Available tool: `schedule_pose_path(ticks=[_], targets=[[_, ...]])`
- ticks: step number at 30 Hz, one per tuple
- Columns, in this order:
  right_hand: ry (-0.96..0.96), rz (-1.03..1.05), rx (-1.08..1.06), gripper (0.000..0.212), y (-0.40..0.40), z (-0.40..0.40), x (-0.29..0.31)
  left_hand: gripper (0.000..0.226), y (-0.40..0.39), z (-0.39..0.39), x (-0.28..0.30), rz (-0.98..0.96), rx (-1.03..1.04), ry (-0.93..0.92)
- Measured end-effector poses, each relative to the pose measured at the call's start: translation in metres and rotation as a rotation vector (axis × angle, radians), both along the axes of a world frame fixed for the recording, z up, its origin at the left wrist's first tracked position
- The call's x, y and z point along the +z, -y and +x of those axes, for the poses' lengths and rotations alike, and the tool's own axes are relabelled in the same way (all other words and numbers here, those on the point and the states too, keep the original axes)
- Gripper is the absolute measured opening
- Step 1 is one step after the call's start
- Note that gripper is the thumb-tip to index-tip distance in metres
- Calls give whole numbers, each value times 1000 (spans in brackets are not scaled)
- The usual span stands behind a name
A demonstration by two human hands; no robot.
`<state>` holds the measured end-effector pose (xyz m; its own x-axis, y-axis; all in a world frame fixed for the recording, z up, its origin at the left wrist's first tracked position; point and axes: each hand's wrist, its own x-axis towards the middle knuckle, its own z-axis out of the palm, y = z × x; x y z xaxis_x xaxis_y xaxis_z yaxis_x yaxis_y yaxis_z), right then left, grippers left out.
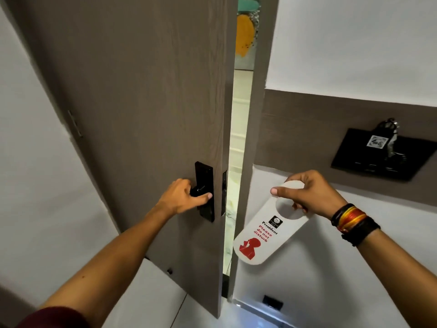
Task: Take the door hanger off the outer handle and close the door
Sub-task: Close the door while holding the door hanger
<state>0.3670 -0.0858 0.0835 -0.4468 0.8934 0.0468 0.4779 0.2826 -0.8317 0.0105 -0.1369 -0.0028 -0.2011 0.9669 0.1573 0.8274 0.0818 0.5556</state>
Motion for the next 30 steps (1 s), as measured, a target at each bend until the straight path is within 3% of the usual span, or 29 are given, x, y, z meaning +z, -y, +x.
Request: schedule_pose_path(ticks=[4,11,14,30], targets=[[10,11,-58,44,0,14,-4,72,-30,19,-12,84,132,121],[-20,-9,-150,49,-3,29,0,72,-77,39,-13,150,220,101],[-27,-5,-167,50,-6,29,1,71,-89,44,-22,182,231,174],[-40,15,-94,39,-29,-3,4,69,-125,67,-31,270,381,299]])
